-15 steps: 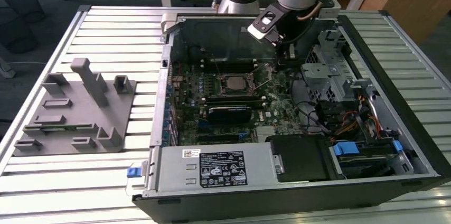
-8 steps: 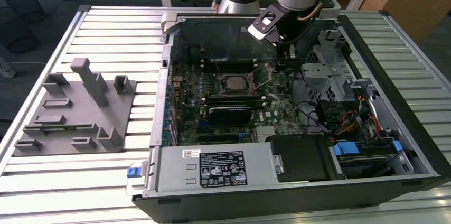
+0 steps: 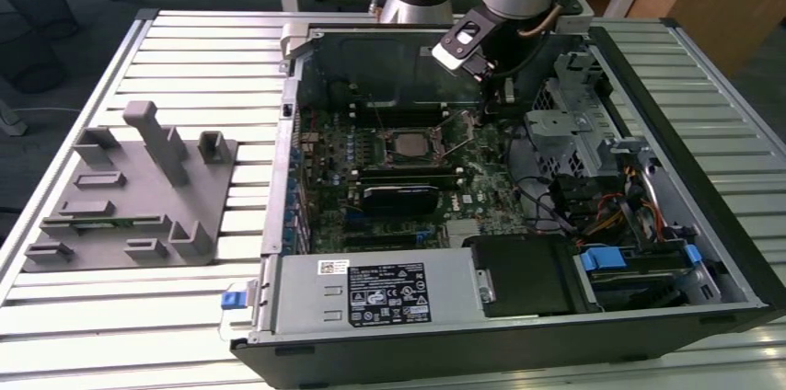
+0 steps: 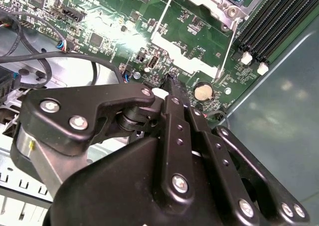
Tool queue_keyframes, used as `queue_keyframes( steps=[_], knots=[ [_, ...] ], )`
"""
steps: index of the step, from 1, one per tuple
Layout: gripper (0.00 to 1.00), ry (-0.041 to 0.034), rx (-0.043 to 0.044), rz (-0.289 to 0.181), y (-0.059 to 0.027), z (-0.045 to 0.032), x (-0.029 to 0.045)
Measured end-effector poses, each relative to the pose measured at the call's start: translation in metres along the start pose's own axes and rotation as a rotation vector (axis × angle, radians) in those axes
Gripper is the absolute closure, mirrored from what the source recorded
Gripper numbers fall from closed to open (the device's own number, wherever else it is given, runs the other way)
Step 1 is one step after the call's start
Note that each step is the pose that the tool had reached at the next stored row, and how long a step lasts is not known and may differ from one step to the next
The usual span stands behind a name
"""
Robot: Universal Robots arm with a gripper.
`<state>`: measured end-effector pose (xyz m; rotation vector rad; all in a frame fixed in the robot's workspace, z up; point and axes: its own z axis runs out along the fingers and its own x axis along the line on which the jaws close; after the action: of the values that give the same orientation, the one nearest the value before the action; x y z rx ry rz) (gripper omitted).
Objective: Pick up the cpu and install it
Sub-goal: 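Close the cpu cover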
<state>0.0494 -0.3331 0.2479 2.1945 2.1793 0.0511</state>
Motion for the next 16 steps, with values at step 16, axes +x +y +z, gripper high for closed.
queue_keyframes(
  steps=[16],
  knots=[
    [0.89,0.0,-0.0001,0.001,-0.0025,0.0041,-0.0002]
  ],
)
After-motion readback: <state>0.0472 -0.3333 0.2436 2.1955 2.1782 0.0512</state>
